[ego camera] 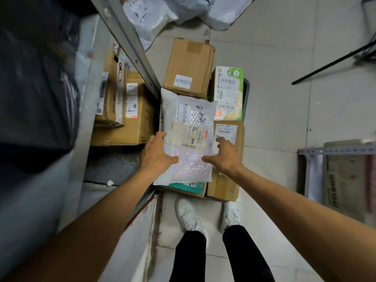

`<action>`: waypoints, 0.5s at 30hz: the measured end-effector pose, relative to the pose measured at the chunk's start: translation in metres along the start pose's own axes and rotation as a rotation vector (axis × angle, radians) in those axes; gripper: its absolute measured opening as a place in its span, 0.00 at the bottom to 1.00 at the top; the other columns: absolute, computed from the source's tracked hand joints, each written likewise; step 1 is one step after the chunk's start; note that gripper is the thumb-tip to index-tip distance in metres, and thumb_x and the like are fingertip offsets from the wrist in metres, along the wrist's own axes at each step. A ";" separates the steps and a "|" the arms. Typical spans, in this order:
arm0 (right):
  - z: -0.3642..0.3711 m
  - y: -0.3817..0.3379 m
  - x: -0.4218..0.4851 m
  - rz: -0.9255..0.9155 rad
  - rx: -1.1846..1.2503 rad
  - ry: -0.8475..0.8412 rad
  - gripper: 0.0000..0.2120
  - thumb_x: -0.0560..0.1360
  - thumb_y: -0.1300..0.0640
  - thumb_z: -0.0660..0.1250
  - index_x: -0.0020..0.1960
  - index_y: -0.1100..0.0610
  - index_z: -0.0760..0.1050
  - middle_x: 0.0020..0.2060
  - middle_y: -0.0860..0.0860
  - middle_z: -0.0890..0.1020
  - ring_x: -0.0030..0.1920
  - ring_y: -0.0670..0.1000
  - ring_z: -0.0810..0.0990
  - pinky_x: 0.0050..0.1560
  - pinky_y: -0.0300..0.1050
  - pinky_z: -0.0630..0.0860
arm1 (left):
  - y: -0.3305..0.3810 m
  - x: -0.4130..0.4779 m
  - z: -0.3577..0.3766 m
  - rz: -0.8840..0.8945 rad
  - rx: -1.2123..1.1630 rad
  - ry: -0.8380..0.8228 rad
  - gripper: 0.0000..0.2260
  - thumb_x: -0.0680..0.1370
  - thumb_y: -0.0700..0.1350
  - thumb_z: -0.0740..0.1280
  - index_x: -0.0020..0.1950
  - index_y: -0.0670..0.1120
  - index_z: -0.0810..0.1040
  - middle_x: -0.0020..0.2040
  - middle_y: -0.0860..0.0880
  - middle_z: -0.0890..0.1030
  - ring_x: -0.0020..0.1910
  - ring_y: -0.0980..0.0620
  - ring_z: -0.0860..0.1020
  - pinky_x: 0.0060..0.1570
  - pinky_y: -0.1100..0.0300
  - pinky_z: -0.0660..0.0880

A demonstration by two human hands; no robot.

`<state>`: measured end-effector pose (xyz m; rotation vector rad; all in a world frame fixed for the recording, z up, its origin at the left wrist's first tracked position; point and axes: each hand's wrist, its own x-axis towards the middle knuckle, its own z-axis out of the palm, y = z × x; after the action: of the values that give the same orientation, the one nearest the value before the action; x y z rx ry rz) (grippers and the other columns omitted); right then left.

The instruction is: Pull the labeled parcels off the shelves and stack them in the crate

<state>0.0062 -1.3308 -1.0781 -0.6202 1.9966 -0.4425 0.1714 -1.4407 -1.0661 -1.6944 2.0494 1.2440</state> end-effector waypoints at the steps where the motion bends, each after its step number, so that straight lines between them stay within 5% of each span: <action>1: -0.012 -0.006 -0.008 -0.011 -0.025 -0.019 0.29 0.70 0.56 0.76 0.66 0.58 0.67 0.63 0.55 0.75 0.60 0.54 0.75 0.49 0.42 0.70 | 0.009 -0.007 -0.006 0.035 0.045 -0.050 0.32 0.68 0.44 0.78 0.69 0.49 0.68 0.62 0.47 0.72 0.61 0.48 0.72 0.57 0.56 0.70; 4: -0.057 -0.031 -0.031 -0.074 -0.182 -0.067 0.28 0.71 0.56 0.75 0.67 0.58 0.68 0.64 0.55 0.76 0.61 0.55 0.76 0.50 0.42 0.72 | 0.048 -0.026 -0.034 0.154 0.227 -0.181 0.28 0.68 0.48 0.77 0.65 0.49 0.72 0.60 0.50 0.73 0.59 0.49 0.73 0.55 0.57 0.71; 11: -0.181 -0.114 -0.118 -0.180 -0.642 -0.186 0.23 0.70 0.50 0.75 0.61 0.59 0.75 0.57 0.55 0.80 0.55 0.57 0.79 0.56 0.52 0.78 | 0.177 -0.100 -0.123 0.313 0.481 -0.197 0.18 0.67 0.52 0.77 0.53 0.51 0.78 0.51 0.53 0.79 0.50 0.52 0.77 0.50 0.55 0.76; 15: -0.258 -0.168 -0.196 -0.235 -0.679 -0.104 0.27 0.70 0.49 0.75 0.64 0.59 0.73 0.59 0.54 0.78 0.59 0.58 0.77 0.54 0.46 0.74 | 0.251 -0.159 -0.174 0.400 0.566 -0.208 0.16 0.68 0.50 0.76 0.53 0.47 0.79 0.51 0.50 0.80 0.49 0.51 0.78 0.49 0.56 0.76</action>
<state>-0.1005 -1.3365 -0.7297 -1.2758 1.9655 0.1525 0.0601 -1.4538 -0.7408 -0.9006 2.3714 0.7668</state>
